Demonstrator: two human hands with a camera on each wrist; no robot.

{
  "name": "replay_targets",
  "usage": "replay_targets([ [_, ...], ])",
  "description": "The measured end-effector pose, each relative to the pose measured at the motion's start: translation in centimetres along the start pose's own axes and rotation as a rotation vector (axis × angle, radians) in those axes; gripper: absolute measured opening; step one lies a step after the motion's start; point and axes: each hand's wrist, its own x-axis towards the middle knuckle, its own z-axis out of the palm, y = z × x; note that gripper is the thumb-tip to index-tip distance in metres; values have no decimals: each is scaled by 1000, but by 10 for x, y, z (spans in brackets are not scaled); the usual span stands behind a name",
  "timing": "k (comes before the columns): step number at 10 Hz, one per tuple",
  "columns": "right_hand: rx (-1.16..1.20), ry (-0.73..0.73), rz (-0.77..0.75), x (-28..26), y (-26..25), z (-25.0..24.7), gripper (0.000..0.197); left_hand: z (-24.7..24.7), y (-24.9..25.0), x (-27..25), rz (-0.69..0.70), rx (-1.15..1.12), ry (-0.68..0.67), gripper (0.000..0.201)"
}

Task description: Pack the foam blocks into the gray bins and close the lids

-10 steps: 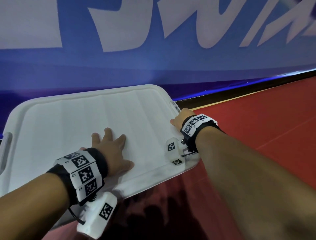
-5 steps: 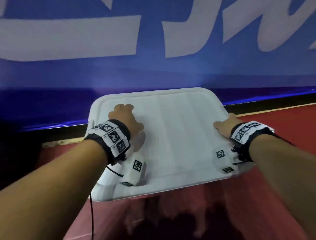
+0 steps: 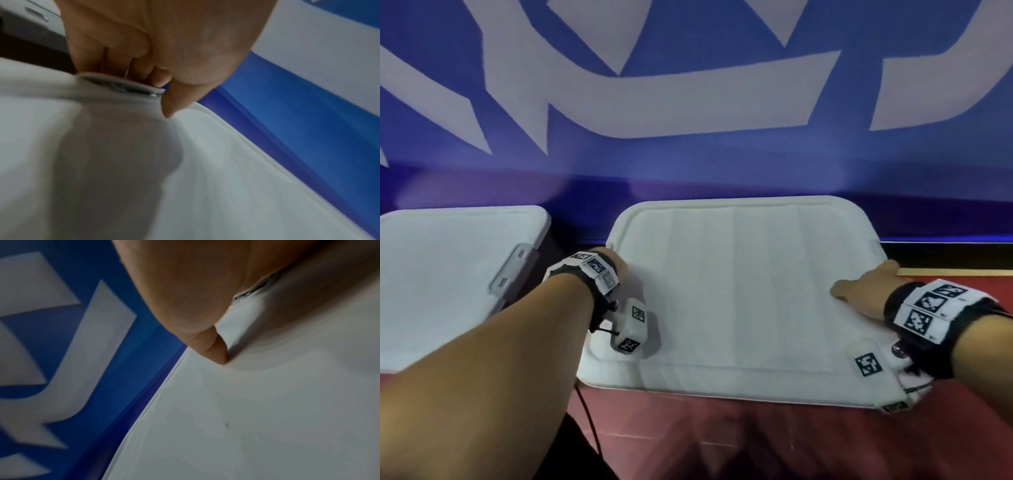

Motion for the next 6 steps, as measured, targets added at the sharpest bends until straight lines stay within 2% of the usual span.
replay_targets([
  [1, -91, -89, -89, -18, -43, 20, 105, 0, -20, 2, -8, -30, -16, 38],
  [2, -135, -129, -125, -24, -64, 32, 105, 2, -21, 2, 85, -21, -23, 40],
  [3, -164, -128, -164, -33, -69, 40, 96, 6, -10, 17, 176, -156, -20, 61],
  [4, -152, -36, -123, -44, -74, 32, 89, -8, 19, -2, 137, -303, 87, 69],
  [5, -98, 38, -151, -44, -83, 23, 83, -12, 38, 9, 185, -319, 136, 75],
  [6, -76, 102, -234, -48, -95, 16, 83, -15, 48, 12, 178, -470, 152, 88],
])
